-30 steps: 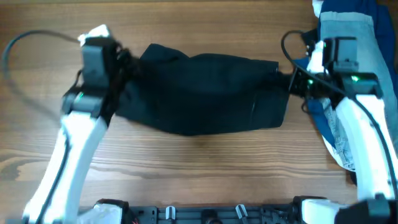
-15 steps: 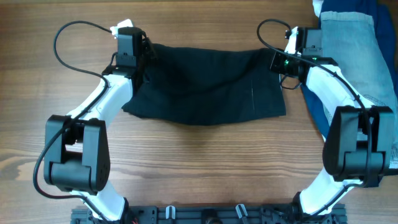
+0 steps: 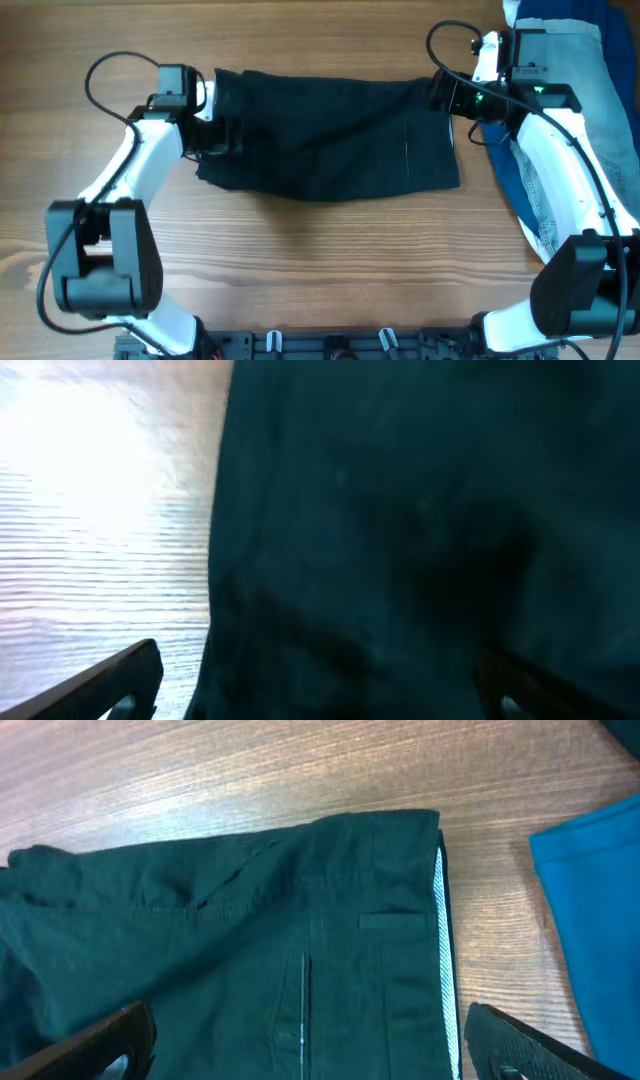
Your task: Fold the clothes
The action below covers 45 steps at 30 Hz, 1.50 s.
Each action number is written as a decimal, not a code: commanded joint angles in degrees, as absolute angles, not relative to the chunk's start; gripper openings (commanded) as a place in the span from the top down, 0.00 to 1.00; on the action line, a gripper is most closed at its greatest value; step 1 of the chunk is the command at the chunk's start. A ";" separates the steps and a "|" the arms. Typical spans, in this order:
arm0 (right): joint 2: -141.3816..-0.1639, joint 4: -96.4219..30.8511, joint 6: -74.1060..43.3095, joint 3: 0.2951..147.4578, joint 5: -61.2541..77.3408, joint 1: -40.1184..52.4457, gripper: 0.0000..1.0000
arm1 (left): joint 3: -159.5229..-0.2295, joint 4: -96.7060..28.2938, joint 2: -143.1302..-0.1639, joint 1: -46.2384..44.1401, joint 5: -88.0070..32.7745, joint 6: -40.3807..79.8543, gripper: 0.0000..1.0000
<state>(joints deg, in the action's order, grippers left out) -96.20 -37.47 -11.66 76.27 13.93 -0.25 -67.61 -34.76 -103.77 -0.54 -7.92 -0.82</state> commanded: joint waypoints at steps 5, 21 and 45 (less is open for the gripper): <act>-96.38 -39.20 -10.48 76.49 15.09 0.16 0.01 | -67.46 -34.96 -113.01 0.97 -12.64 -7.31 0.07; -104.51 -41.17 -12.03 76.40 13.98 1.39 0.01 | -70.76 -49.17 -116.05 5.43 1.19 7.33 0.00; -124.57 -33.32 -20.08 76.38 12.86 1.17 0.59 | -76.84 -39.99 -119.83 1.93 -15.62 -3.97 0.96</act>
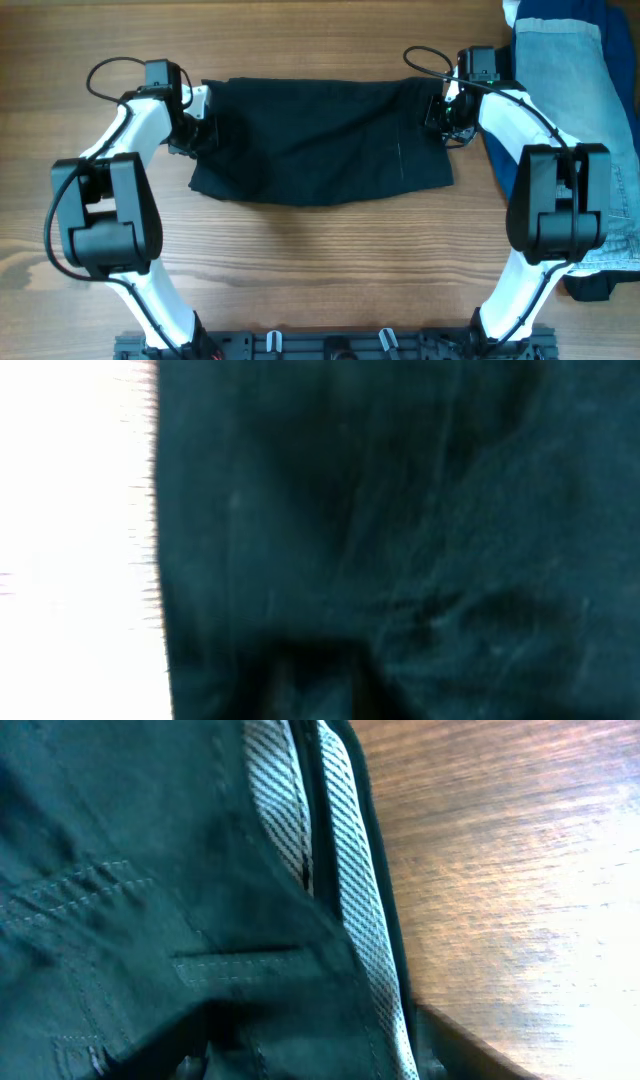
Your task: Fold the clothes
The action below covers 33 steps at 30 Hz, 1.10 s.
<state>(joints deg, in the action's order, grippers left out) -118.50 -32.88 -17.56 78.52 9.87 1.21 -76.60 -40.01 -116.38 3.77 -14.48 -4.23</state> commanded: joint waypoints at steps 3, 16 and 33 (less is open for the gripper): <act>-124.51 -35.11 -22.87 76.40 13.63 0.91 0.96 | -76.82 -39.11 -121.93 1.72 -13.65 1.39 0.96; -102.45 -50.35 -6.48 85.25 28.67 -9.82 0.96 | -76.84 -40.27 -122.58 -3.73 -14.13 9.74 0.96; -107.85 -19.53 -40.75 87.74 16.32 33.87 0.96 | -76.84 -38.33 -122.58 -5.74 -14.11 10.98 0.96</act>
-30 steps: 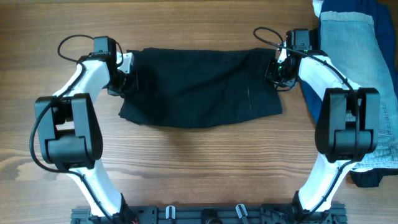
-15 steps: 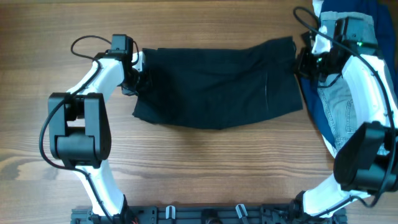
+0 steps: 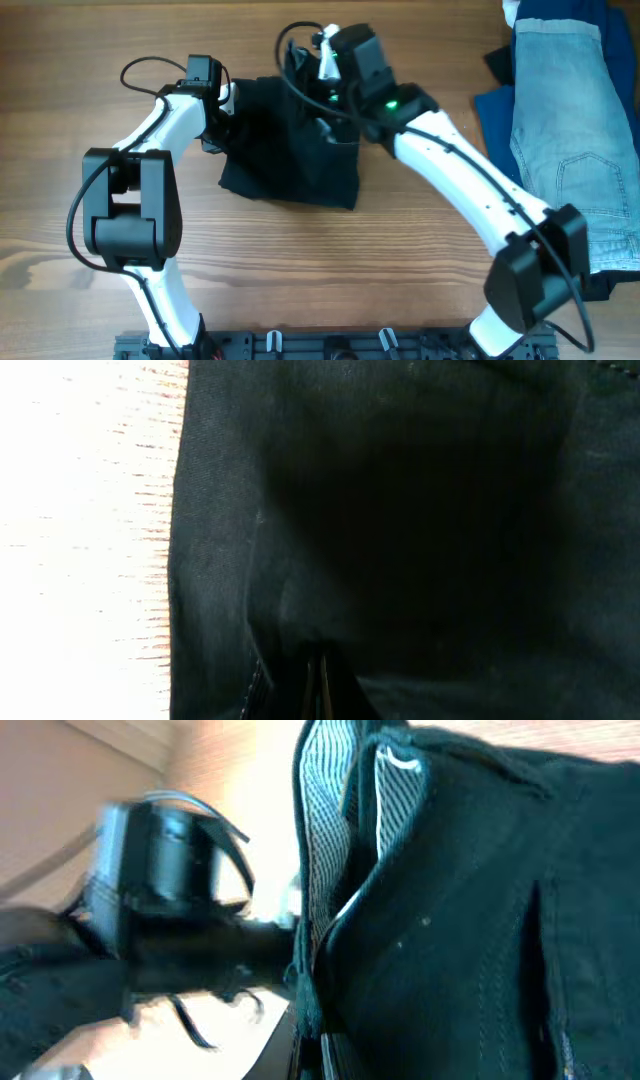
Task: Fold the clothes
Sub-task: 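Fold the right end of the shorts toward the left gripper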
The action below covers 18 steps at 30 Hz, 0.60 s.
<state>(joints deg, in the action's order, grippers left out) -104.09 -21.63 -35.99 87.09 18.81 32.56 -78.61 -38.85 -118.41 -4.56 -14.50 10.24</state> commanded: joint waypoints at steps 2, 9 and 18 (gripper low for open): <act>-110.50 -18.46 -42.33 87.74 16.34 34.22 0.96 | -76.84 -38.30 -122.58 -5.72 -14.11 10.98 0.96; -112.33 -15.62 -42.54 87.74 15.35 34.22 0.96 | -79.07 -45.34 -115.66 -3.70 -13.93 10.94 0.00; -116.16 -9.96 -42.94 87.72 14.70 34.30 0.93 | -80.38 -53.54 -103.26 5.72 -11.97 12.69 0.00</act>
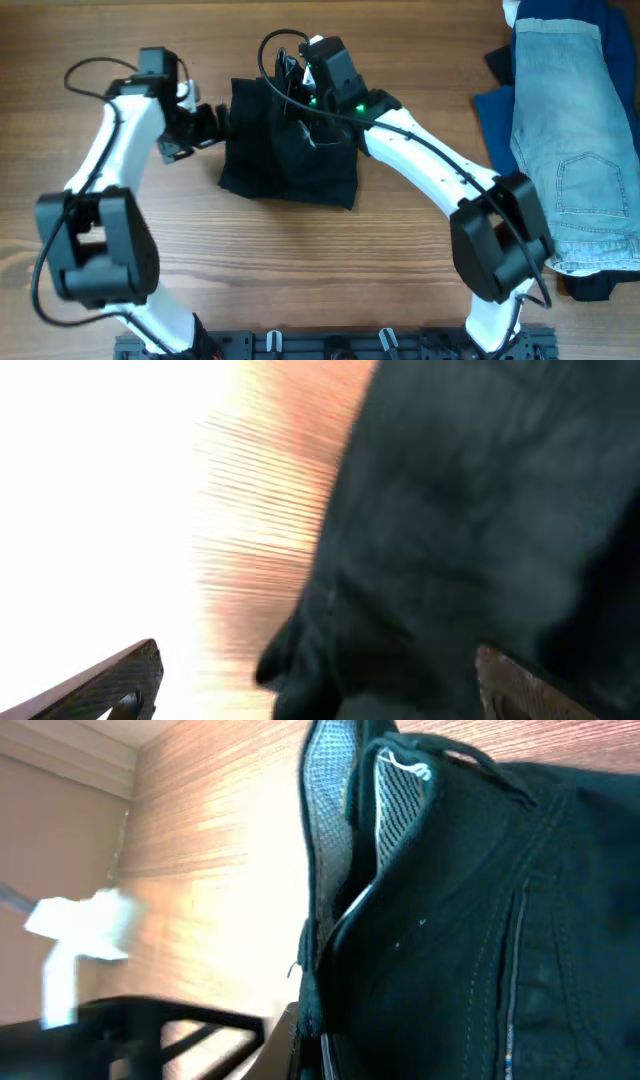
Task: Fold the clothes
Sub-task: 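Fold the right end of the shorts toward the left gripper, then carry the folded shorts to the top-left corner with the left gripper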
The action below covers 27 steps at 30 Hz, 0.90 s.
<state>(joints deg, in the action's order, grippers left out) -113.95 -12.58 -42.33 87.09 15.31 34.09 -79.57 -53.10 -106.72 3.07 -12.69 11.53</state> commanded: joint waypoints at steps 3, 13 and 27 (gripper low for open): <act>-116.79 -6.07 -36.34 87.74 19.66 34.33 0.22 | -80.38 -53.69 -102.52 8.27 -11.94 12.64 0.00; -101.49 -29.32 -24.86 87.77 21.41 16.12 0.01 | -80.36 -51.70 -104.33 3.09 -16.95 -3.51 0.00; -101.38 -45.23 -21.17 87.64 19.40 -7.03 0.01 | -77.19 -57.32 -117.91 -9.45 -10.48 -7.11 0.33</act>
